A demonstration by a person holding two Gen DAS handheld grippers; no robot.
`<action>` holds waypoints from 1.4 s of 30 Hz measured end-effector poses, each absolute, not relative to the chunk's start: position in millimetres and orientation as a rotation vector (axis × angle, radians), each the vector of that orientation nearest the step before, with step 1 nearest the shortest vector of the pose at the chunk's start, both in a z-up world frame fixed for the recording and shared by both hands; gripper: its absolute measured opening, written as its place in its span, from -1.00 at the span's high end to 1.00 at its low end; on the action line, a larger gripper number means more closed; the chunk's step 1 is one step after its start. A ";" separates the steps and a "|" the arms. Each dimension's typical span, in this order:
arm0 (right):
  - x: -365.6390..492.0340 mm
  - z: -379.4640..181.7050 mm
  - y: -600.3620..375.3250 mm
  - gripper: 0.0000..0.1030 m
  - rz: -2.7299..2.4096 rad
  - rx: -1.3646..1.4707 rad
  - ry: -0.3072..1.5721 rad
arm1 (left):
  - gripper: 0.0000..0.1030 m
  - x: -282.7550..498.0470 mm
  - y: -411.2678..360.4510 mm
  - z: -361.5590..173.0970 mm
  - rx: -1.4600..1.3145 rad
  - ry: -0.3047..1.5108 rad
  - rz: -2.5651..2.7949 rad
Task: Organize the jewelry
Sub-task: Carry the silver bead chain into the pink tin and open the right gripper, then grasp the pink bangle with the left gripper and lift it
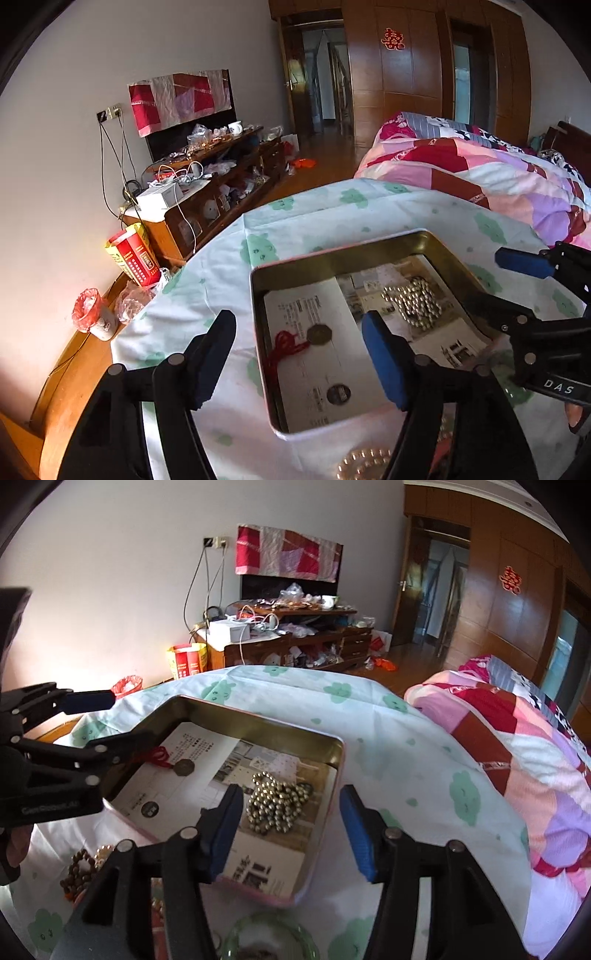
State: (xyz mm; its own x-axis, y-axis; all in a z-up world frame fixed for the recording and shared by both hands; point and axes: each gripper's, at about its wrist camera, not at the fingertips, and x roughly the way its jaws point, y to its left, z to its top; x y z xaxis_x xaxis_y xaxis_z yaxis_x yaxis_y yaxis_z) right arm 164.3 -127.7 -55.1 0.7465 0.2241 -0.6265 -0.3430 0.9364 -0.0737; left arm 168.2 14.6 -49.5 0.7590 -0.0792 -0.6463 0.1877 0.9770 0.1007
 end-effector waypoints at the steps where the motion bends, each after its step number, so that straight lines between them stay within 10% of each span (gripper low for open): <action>1: 161.7 -54.7 -128.9 -0.20 0.311 -0.184 0.658 | -0.38 166.2 15.5 -48.8 0.159 0.693 -0.143; 42: 82.7 -84.0 -149.8 -0.50 0.247 -0.177 0.670 | -0.38 70.4 18.7 -82.6 0.064 0.804 -0.082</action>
State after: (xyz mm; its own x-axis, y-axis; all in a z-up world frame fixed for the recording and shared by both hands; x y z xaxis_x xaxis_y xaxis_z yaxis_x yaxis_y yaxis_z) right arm 82.7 -149.8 -84.0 0.7566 0.1683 -0.6318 -0.2818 0.9559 -0.0828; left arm 70.4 18.7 -82.6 0.6907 -0.0490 -0.7215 0.0975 0.9949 0.0257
